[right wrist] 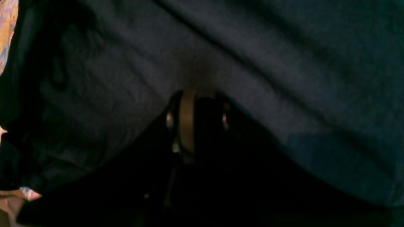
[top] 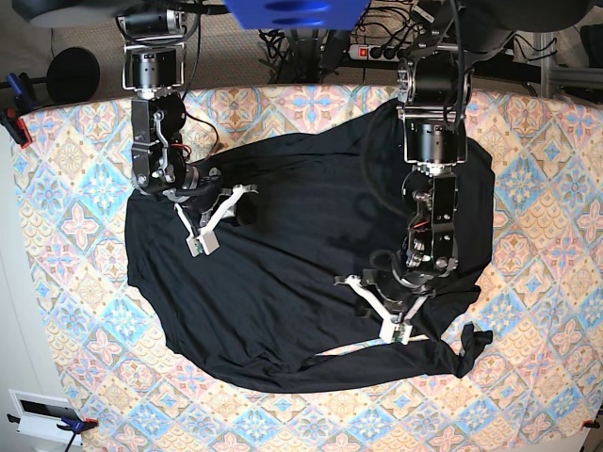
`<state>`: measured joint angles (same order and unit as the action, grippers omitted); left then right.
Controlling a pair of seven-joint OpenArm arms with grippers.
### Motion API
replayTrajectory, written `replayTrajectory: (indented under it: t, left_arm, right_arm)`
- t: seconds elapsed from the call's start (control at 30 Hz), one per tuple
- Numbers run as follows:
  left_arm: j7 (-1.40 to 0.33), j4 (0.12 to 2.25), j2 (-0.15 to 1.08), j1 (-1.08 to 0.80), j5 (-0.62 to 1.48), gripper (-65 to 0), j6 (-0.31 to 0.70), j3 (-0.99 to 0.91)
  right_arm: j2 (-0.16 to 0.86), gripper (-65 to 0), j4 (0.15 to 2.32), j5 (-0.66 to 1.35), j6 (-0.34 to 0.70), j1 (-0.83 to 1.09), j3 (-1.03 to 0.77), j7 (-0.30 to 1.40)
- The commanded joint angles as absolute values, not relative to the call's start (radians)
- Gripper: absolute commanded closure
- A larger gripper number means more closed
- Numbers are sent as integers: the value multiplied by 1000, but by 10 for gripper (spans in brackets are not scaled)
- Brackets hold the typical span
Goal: Layout the t-shirt on the table in an organized manner, then fold the t-shirt properly
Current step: 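Smooth the shirt body with the left gripper, sweeping across the fabric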
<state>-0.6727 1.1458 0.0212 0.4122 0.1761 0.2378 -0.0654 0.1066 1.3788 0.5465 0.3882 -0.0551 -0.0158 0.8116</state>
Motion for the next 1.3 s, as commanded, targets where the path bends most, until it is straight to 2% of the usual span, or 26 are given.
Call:
replayTrajectory:
  t: [0.0, 0.1, 0.2, 0.47, 0.67, 0.97, 1.13, 1.27]
  left_arm:
    - [-642, 1109, 33, 450, 174, 0, 208, -59]
    - [-582, 952, 35, 484, 174, 0, 142, -56]
    - [-536, 906, 82, 492, 174, 0, 105, -58]
    - [-538, 911, 193, 487, 176, 0, 45, -62]
    - [-527, 911, 288, 466, 176, 0, 41, -64]
    - [-392, 905, 423, 412, 176, 0, 39, -67]
    - [-341, 903, 449, 400, 176, 0, -10, -189]
    - [-440, 955, 441, 395, 186, 0, -5, -156]
  right_arm:
    - [113, -94, 1394, 558, 395, -71, -19, 796]
    - [113, -94, 1394, 558, 395, -71, -19, 796]
    - [113, -94, 1394, 558, 395, -71, -19, 796]
    - [113, -94, 1394, 558, 395, -71, -16, 796]
    - [113, -94, 1394, 558, 395, -71, -16, 796]
    - [113, -94, 1394, 558, 395, -71, -19, 794]
    - [113, -94, 1395, 558, 395, -71, -18, 794]
    - [113, -94, 1395, 558, 395, -71, -18, 794]
